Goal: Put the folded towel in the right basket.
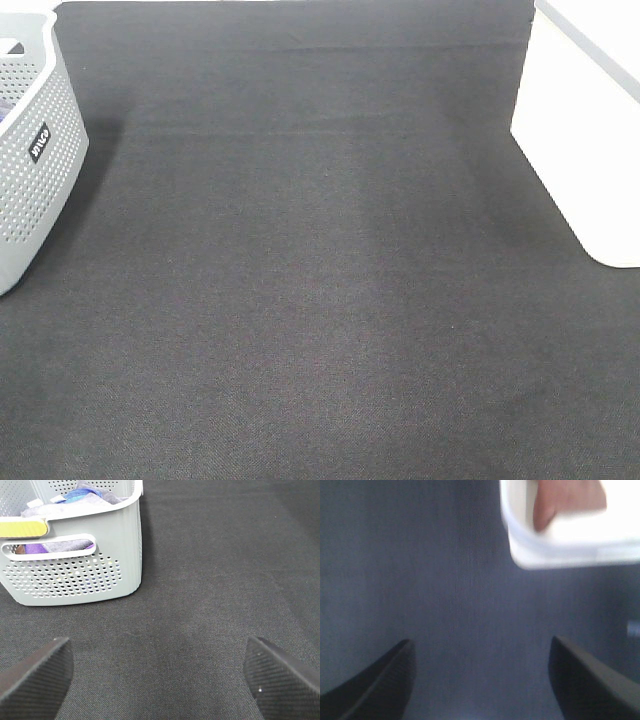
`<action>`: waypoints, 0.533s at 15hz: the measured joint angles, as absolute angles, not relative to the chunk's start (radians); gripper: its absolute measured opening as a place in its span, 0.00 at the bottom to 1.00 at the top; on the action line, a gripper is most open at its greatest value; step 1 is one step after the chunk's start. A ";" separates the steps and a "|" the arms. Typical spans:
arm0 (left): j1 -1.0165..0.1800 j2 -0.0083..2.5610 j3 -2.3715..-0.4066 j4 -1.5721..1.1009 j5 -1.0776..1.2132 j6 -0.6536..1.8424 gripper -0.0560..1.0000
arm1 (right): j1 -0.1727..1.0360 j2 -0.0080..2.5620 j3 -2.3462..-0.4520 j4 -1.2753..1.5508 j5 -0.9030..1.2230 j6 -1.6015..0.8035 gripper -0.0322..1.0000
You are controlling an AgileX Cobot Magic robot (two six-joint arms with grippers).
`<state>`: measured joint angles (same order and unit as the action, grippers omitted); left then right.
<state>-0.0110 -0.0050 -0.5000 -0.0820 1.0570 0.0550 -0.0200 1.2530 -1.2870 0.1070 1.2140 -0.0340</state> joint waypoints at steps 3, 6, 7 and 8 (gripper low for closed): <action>-0.011 -0.005 -0.500 -0.082 1.057 0.055 0.88 | -0.020 1.051 -1.020 0.106 1.213 -0.034 0.71; -0.011 -0.005 -0.500 -0.082 1.057 0.055 0.88 | -0.020 0.789 -0.763 0.085 1.208 -0.034 0.71; -0.011 -0.005 -0.500 -0.082 1.057 0.055 0.88 | -0.020 0.712 -0.705 0.074 1.190 -0.036 0.71; -0.011 -0.005 -0.500 -0.082 1.057 0.055 0.88 | -0.020 0.625 -0.654 0.067 1.163 -0.038 0.71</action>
